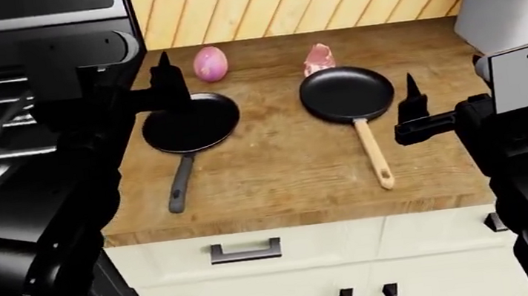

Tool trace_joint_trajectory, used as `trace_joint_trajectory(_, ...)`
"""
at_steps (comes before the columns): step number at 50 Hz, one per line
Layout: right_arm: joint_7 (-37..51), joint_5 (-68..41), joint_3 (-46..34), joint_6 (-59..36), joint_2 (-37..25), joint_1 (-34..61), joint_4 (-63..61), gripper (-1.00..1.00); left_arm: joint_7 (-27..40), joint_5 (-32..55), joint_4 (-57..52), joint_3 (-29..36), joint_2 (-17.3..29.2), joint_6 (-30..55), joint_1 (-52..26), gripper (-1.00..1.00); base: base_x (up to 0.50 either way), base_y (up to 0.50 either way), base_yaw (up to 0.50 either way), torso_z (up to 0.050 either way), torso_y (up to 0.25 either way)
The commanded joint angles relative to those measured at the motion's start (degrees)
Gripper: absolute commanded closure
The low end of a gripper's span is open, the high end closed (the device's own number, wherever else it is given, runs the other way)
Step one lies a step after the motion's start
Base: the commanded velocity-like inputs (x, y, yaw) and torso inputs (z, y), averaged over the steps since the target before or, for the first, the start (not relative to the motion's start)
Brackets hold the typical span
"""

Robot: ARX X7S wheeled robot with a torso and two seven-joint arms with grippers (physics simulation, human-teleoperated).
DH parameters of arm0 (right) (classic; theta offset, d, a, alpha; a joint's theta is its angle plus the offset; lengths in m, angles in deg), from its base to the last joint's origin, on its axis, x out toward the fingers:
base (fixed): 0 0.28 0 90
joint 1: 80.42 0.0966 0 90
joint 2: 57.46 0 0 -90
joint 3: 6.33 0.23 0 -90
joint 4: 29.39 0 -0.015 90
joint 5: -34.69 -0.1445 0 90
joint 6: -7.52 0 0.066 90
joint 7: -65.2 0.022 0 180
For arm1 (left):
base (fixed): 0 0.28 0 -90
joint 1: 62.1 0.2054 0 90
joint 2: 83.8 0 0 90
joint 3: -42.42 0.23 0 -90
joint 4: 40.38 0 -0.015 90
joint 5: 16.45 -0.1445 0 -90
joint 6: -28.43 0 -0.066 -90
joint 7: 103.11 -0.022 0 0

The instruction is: Place both pans onto different burners. Then place the onion and the steak on different pans.

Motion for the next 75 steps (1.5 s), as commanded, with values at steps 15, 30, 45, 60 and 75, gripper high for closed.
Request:
trace_joint_trajectory(15,0.20,-0.25,-1.33,0.25,0.63,0.79,0.57,-1.00,0.73,0.93,-0.06,0.04,0.62,0.07,0.13,-1.00,0.40,-0.07,0.00,0.000,0.001)
trace_joint_trajectory(30,0.35,-0.46,-1.45,0.95,0.95,0.41,1.01,-1.00,1.12,1.53,-0.51,-0.08,1.38,0.72,0.37,-1.00,0.34,0.00,0.00,0.000,0.001)
trace_joint_trajectory(45,0.32,-1.84,-2.28,-1.59,1.83,1.30,0.50,-1.00,1.49,7.97,-6.61,-1.10,5.98,21.85,-1.32,-1.00,0.00,0.00,0.00,0.000,0.000)
trace_joint_trajectory(60,0.01,-2.61,-1.84,-0.95,1.70,-0.08,-0.22,-1.00,34.80,56.18,-4.79,-2.74,18.18,33.45,0.12,-1.00,0.00,0.00,0.00,0.000,0.000)
trace_joint_trajectory(75,-0.22,-3.02,-1.63,-0.13,1.54,-0.82,-0.08,-1.00,51.15,77.98,-3.61,-0.63,23.25,30.09,4.77,-1.00,0.00,0.00,0.00,0.000,0.000)
